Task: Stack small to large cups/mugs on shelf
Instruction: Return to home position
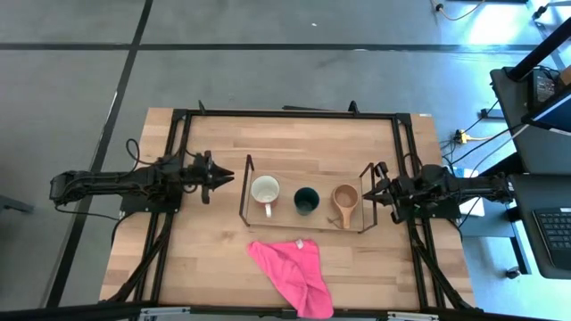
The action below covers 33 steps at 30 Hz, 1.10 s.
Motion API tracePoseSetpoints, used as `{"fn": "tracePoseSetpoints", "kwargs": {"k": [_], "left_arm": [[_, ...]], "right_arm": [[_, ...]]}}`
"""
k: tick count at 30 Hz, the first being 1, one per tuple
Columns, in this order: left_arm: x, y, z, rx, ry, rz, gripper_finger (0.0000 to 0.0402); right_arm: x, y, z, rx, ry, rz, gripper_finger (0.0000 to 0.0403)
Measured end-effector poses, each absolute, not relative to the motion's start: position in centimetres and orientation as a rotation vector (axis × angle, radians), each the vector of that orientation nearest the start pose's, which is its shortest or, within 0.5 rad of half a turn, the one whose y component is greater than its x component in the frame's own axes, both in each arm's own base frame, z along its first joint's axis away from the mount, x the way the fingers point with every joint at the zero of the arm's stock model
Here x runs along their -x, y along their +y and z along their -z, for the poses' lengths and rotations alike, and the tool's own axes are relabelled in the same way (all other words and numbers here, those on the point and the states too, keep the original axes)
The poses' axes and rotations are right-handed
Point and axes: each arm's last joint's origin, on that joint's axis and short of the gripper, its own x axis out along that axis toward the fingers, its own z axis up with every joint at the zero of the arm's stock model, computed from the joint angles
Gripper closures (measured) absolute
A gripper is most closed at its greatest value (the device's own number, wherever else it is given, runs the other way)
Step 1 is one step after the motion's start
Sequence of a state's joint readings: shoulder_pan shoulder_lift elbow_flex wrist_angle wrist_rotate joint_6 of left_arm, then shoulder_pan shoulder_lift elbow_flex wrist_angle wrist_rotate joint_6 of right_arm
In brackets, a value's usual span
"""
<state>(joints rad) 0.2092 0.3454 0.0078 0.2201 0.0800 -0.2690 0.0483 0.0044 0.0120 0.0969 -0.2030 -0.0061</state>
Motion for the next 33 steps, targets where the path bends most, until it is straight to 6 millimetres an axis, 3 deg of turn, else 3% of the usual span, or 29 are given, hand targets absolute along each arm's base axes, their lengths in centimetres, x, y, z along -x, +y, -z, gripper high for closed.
{"fn": "tracePoseSetpoints", "kwargs": {"k": [6, 33], "left_arm": [[-11.55, 2.22, -15.06, 0.279, 0.166, -0.152, 0.0317], [-11.55, 2.22, -15.04, 0.278, 0.168, -0.152, 0.0317]], "right_arm": [[-9.59, 1.05, -17.50, 0.068, -0.098, -0.247, 0.0377], [-9.60, 1.05, -17.47, 0.038, -0.095, -0.249, 0.0377]]}}
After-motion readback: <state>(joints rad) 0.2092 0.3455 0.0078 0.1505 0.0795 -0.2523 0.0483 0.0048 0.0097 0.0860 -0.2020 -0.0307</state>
